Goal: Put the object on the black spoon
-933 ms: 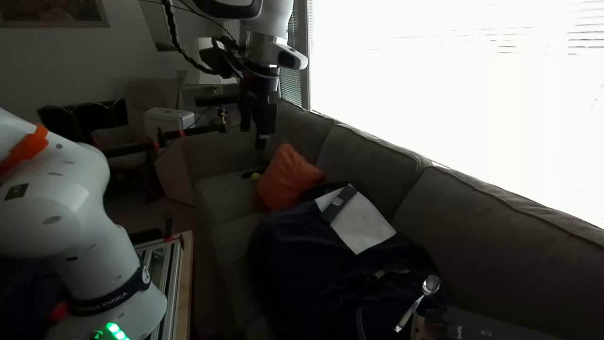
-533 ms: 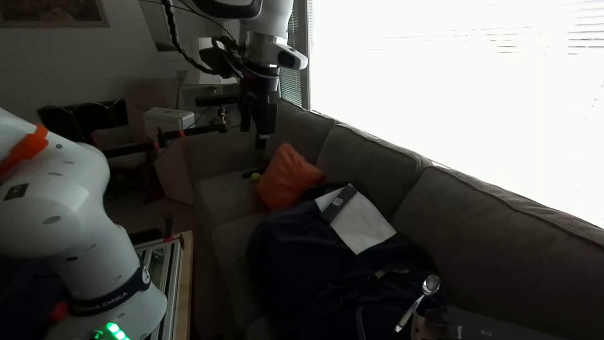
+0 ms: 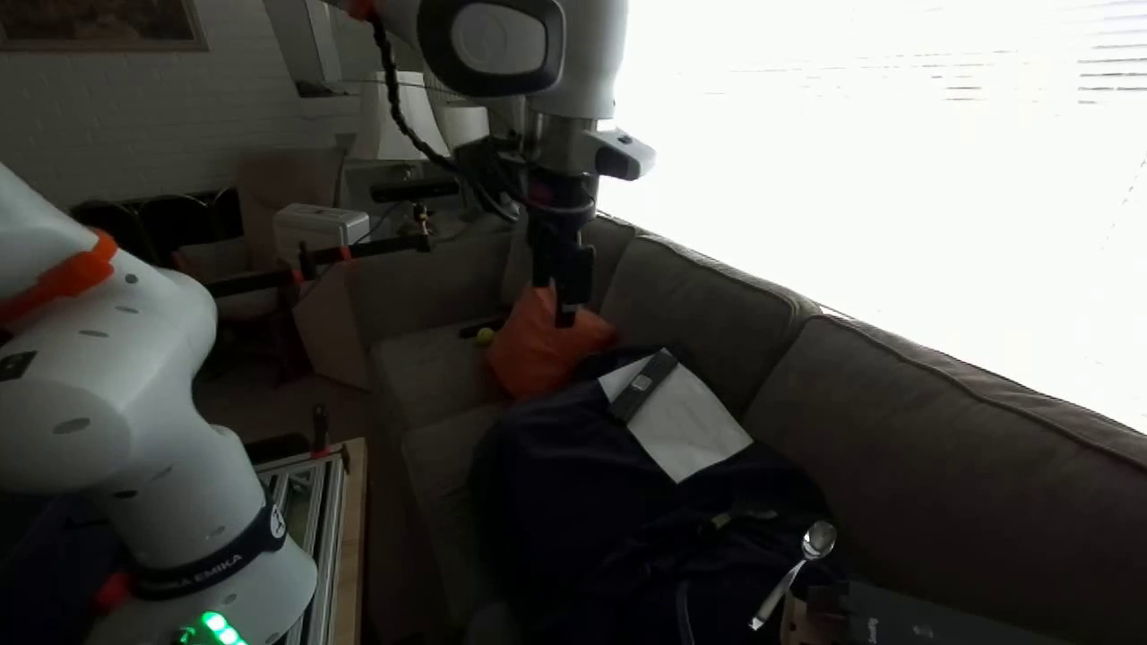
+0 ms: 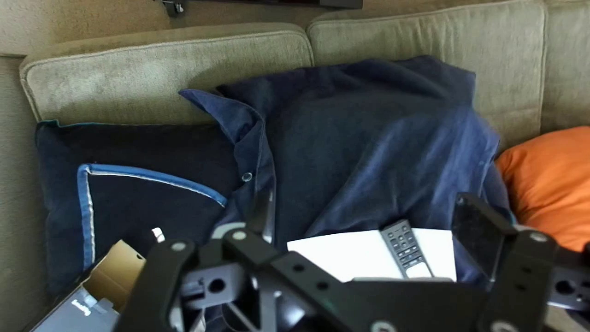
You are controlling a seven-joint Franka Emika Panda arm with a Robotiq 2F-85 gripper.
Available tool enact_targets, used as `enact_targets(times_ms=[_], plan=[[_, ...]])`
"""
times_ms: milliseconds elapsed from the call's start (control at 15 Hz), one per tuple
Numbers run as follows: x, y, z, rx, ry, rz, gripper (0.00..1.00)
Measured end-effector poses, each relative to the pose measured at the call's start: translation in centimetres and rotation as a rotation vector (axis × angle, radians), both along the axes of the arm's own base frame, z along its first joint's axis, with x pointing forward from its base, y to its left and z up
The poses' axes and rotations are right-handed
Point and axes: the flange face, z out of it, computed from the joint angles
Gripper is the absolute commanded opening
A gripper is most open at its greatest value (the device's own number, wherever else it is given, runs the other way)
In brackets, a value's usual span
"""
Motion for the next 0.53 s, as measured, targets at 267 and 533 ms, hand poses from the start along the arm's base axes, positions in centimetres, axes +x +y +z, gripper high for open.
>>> enact_targets(times_ms=[267,533], plan=[[3.9,-2.4,-5.7,-0.012,-0.008,-0.069,1.0],[5.8,-2.7,-11.1,-0.039,0.034,-0.231,1.0]])
